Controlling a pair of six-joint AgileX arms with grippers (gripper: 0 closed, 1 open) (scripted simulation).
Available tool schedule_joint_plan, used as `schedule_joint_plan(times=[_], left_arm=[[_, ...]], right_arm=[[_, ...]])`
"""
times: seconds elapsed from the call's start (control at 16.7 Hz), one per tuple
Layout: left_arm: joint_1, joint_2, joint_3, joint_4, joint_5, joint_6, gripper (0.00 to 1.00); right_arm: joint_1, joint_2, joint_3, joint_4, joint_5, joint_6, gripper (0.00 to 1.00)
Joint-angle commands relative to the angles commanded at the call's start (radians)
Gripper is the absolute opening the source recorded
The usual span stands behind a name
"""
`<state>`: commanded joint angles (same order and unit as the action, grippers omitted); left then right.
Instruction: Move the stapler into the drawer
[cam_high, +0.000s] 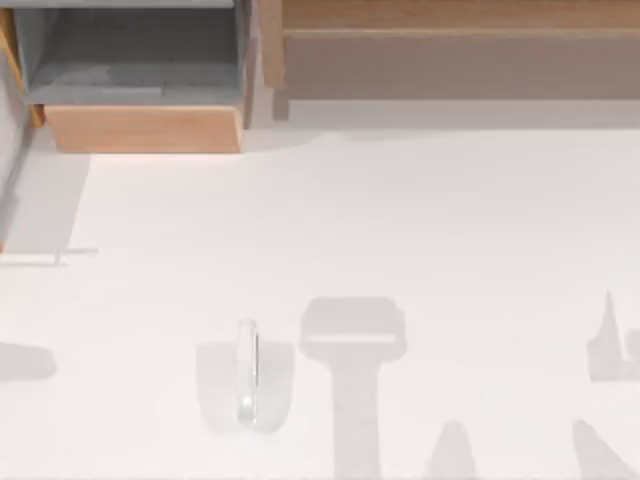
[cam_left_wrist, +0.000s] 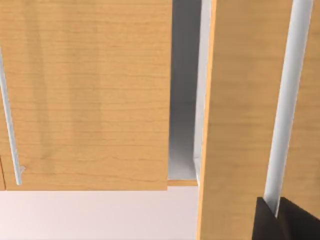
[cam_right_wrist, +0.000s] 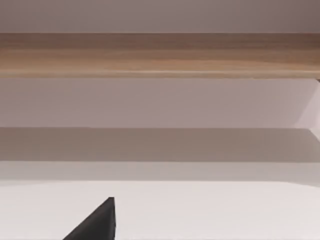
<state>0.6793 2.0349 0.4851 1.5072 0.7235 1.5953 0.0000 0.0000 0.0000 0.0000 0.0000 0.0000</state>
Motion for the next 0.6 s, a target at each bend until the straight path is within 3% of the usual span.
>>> schedule_joint_plan(times=[0.6], left_arm=[[0.0, 0.0, 0.0, 0.0, 0.0, 0.0, 0.98]], right_arm=[[0.0, 0.0, 0.0, 0.0, 0.0, 0.0, 1.0]])
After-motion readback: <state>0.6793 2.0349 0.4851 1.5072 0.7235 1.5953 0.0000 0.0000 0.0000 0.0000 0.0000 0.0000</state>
